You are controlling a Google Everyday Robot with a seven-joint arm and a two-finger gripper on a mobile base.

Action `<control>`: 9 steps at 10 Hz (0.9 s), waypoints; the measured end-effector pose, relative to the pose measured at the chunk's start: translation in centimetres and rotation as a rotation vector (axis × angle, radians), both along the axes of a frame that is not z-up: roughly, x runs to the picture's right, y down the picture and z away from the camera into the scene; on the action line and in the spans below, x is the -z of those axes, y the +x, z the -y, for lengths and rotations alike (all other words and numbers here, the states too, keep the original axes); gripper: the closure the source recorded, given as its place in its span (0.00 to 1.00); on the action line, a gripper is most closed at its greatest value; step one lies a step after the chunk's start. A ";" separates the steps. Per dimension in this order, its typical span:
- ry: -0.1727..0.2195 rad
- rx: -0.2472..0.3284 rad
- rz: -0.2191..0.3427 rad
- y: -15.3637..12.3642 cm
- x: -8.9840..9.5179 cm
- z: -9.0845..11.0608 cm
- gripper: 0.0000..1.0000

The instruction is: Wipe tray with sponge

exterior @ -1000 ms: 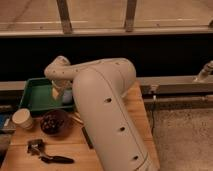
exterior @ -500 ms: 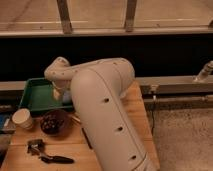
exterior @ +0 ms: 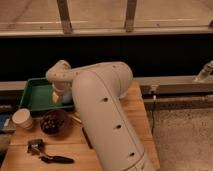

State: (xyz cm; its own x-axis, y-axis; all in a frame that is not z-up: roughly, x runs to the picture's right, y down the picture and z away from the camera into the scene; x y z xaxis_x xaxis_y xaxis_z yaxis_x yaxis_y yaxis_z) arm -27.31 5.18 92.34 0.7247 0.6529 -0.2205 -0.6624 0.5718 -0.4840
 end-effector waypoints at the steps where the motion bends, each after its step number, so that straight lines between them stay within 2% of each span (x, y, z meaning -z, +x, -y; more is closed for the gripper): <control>1: -0.008 -0.001 0.001 0.0 -0.2 -0.3 0.30; 4: -0.046 0.004 -0.009 -0.1 -1.2 -1.9 0.31; 5: -0.057 0.014 -0.009 -0.4 -1.6 -2.5 0.36; 6: -0.065 0.024 -0.009 -0.7 -1.7 -3.1 0.46; 9: -0.060 0.020 -0.013 -0.2 -1.7 -2.6 0.73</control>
